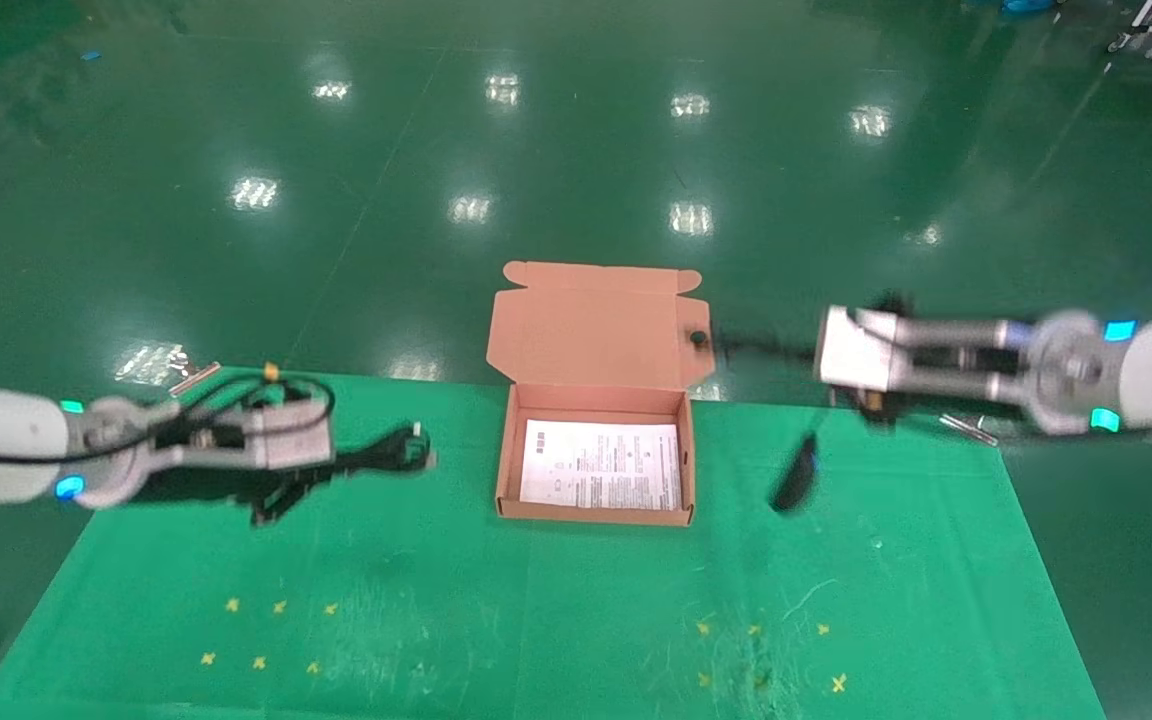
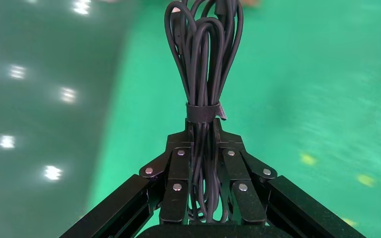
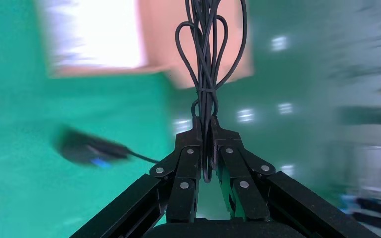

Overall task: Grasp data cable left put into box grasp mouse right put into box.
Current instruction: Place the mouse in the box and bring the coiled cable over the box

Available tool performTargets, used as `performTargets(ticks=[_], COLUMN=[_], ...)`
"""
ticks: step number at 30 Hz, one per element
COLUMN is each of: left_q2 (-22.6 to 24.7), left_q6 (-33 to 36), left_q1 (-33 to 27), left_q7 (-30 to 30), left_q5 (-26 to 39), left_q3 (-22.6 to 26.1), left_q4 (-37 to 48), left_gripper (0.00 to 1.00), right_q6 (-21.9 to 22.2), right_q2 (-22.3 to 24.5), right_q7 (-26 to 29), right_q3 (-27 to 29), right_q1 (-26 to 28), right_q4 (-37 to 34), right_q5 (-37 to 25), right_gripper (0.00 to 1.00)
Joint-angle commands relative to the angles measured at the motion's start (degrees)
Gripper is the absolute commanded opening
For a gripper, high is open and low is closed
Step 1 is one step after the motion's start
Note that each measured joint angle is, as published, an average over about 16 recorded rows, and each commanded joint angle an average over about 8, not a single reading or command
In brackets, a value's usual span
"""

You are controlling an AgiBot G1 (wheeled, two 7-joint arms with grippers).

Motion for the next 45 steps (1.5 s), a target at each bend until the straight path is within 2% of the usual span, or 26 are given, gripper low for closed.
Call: performTargets(ticks=[1,6,15,25,32,45], left_q2=[-0.35,0.89,5.02,9.54,10.88,8.83], left_q6=[-1.02,-3.56,-8.04,-12.83,-14.16,-11.82], left_q1=[-0.61,-2.78,-6.78,-10.91,-12.58,-10.09], left_q7=[-1.33,-3.78,-5.89,-6.36,-6.50,-6.26], left_q5=[0.93,3.83,8.46,12.67,14.69,15.51], left_q3=[-0.38,-0.98,-1.54,-1.88,-1.86,-0.71], left_q4=[-2.32,-5.00,-4.53,0.64,2.90,1.73], left_gripper=[0.00,0.00,0.00,0.00,0.00,0.00], right_q6=[1.45,4.51,10.45,12.11,11.47,10.62], right_q2=[0.22,-4.13,-13.57,-22.38,-24.77,-24.78], right_q7=[1.51,-1.00,-9.42,-20.20,-24.94,-25.29], right_q3=[0.95,2.28,3.54,4.86,5.49,4.17], right_q1=[1.58,6.01,12.21,16.77,18.69,15.95], right_q4=[1.99,-0.47,-11.80,-24.04,-28.69,-30.11], right_q5=[-0.96,1.03,5.12,11.52,14.11,14.60], right_gripper=[0.00,0.00,0.00,0.00,0.00,0.00])
